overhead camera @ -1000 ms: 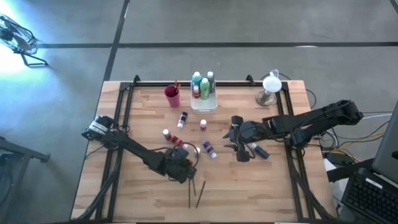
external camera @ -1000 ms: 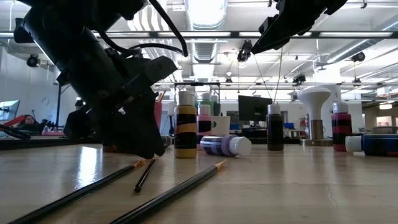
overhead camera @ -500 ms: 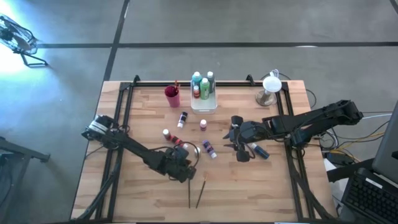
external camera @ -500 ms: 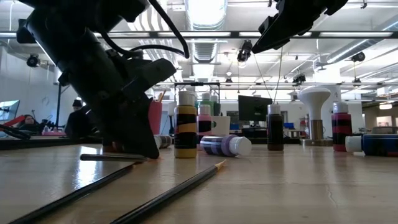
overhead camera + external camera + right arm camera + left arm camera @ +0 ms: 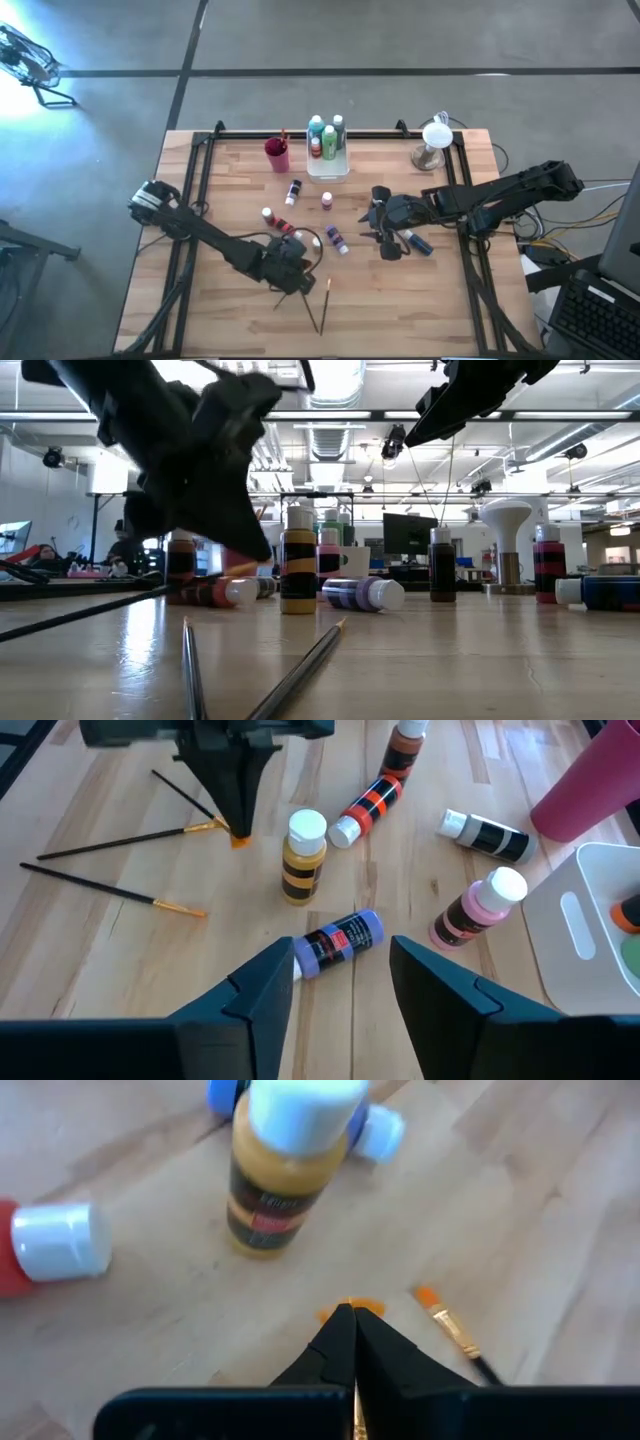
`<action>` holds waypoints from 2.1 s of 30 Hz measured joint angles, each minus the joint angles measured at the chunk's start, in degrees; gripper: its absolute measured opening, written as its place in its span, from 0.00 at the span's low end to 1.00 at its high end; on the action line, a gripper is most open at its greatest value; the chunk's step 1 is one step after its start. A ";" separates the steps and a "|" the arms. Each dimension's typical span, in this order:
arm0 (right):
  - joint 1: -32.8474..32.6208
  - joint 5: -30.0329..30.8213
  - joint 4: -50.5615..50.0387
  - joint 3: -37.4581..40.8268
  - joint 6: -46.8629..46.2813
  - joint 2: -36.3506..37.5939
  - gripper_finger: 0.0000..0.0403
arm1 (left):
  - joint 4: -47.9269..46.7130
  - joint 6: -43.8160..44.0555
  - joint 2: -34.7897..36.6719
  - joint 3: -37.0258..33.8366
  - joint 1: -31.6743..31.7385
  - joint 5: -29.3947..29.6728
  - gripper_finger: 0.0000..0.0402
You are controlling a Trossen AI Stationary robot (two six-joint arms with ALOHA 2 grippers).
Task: Pick & Place Paint Supplies
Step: Put the gold paint brush into the pink cup
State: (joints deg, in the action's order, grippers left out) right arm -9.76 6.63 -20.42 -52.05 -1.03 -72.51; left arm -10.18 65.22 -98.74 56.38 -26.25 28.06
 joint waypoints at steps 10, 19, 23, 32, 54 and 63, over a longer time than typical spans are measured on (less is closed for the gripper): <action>0.00 0.02 -0.22 0.00 -0.13 0.00 0.41 | -5.88 -2.57 9.39 -0.14 -2.49 5.88 0.00; 0.00 0.02 -0.33 0.00 -0.08 0.00 0.35 | -11.98 -5.64 20.13 -0.48 -4.61 10.86 0.00; 0.00 0.02 -0.33 0.00 -0.08 0.00 0.33 | -12.51 -5.79 18.89 -0.50 -4.72 9.15 0.01; 0.00 0.64 -0.25 0.00 -0.25 0.00 0.37 | -13.98 -4.07 9.96 -0.46 -0.63 1.88 0.18; 0.00 0.98 -0.31 0.00 -0.25 0.00 0.41 | -8.84 -3.75 -1.23 0.70 5.48 -7.70 0.57; 0.00 0.92 -0.29 0.00 0.12 0.00 0.35 | -6.27 -3.55 -5.06 1.09 5.48 -8.15 0.57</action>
State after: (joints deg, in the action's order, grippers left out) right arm -9.76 7.55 -20.71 -52.05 -0.90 -72.51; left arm -16.45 61.66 -103.81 57.47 -20.78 19.91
